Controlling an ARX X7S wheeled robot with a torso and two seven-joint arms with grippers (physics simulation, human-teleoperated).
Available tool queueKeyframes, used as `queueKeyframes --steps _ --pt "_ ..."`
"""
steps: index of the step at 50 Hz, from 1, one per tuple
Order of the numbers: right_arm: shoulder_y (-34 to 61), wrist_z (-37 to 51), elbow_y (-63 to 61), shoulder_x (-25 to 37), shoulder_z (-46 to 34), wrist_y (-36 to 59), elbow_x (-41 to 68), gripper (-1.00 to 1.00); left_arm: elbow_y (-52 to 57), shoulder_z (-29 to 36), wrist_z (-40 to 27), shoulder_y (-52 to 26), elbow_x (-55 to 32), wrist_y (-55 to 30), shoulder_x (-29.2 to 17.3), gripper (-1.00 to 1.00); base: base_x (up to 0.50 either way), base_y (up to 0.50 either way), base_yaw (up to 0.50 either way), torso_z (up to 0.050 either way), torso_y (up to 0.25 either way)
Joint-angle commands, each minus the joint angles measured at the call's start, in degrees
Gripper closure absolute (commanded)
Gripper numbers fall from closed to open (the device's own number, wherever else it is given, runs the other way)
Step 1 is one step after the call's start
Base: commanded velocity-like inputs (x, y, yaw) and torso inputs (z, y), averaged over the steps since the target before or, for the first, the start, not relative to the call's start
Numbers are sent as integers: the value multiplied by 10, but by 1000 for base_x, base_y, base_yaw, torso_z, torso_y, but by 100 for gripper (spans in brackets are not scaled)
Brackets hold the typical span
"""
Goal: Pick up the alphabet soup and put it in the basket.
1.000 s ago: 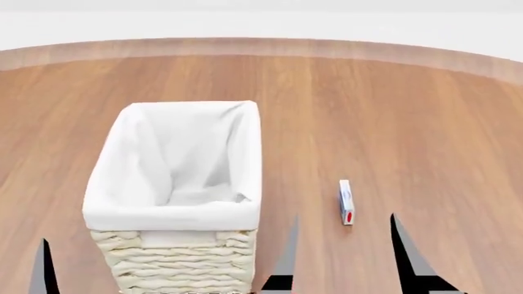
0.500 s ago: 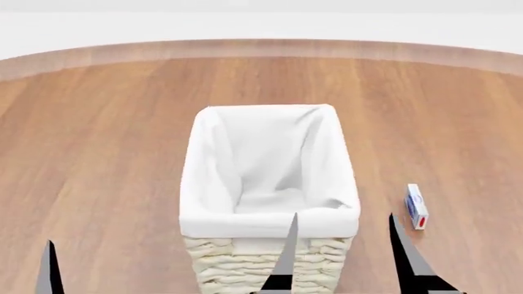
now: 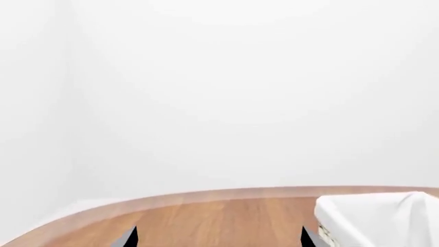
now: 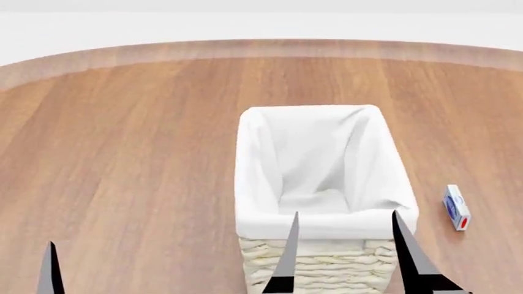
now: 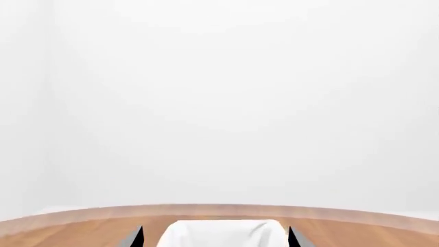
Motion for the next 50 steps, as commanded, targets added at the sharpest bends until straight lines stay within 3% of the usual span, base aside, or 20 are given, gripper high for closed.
queueKeyframes --steps 1,5,13,23,32,42,50 --pt "-15 -15 5 39 62 3 46 -100 -22 6 -8 -4 6 9 -3 -100 0 0 0 0 0" --pt "-16 -22 7 53 110 27 99 -100 -31 7 -11 -5 6 13 -4 -100 0 0 0 0 0" --pt "-88 -48 28 91 180 -28 100 -100 -38 10 -15 -8 8 12 -8 -100 0 0 0 0 0" --pt "-204 -83 144 69 179 -218 28 -100 -44 12 -20 -12 7 10 -11 -100 0 0 0 0 0" --pt "-272 -103 205 50 225 -336 63 -100 -54 19 -24 -16 9 12 -12 -100 0 0 0 0 0" --pt "-266 -116 336 14 224 -429 59 -100 -51 22 -28 -16 9 8 -16 -100 0 0 0 0 0" --pt "-266 -102 350 14 245 -440 68 -100 -52 24 -32 -16 7 8 -18 -100 0 0 0 0 0"
